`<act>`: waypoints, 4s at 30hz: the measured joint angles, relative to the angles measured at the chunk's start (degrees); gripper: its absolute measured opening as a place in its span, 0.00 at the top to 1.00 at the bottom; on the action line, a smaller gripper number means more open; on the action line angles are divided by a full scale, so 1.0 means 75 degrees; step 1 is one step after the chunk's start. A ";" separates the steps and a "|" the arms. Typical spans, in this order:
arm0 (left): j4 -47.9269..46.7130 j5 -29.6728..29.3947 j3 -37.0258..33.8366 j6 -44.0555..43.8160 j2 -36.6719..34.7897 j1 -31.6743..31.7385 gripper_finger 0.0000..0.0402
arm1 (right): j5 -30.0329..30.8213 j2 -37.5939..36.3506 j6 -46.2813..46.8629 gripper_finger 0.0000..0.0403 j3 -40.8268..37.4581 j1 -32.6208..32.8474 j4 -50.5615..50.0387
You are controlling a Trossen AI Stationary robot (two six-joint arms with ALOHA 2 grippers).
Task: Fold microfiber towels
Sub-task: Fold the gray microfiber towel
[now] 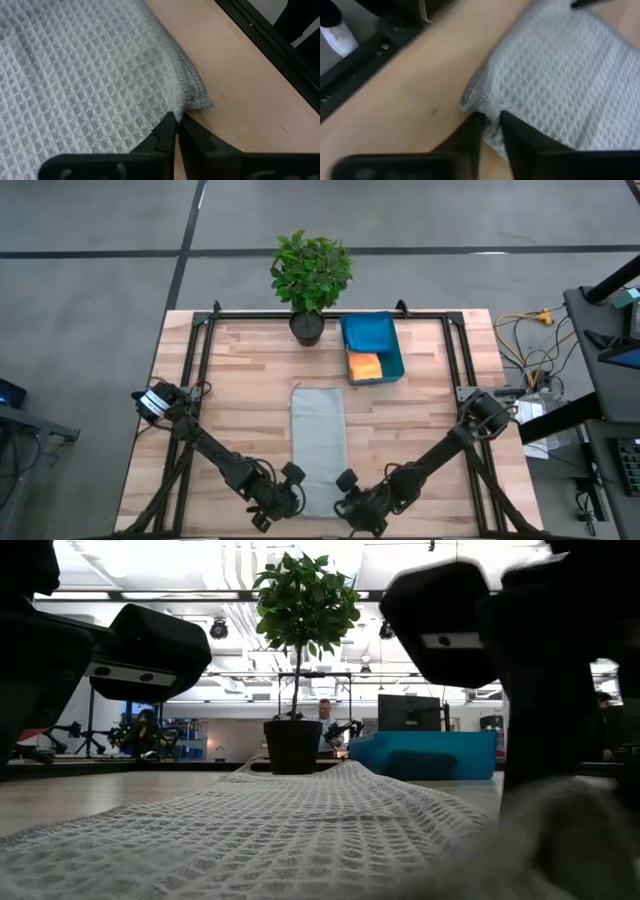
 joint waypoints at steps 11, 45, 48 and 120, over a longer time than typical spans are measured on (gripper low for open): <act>-0.0186 0.0313 -0.0085 -0.0049 -0.1210 0.0020 1.00 | -0.0355 -0.0778 0.1840 0.98 0.0232 -0.0018 -0.0558; 0.2321 0.1463 -0.0367 -0.1672 -0.1220 0.0143 0.95 | -0.1524 -0.1160 0.3498 0.98 -0.0143 -0.0315 -0.0462; 0.2747 0.1529 -0.0367 -0.1859 -0.1069 0.0143 0.86 | -0.1522 -0.1157 0.3522 0.98 -0.0179 -0.0315 -0.0455; 0.1850 0.0398 -0.0213 -0.5483 -0.1079 0.0029 0.99 | -0.1101 -0.1491 0.8233 0.98 -0.1817 -0.0564 0.1729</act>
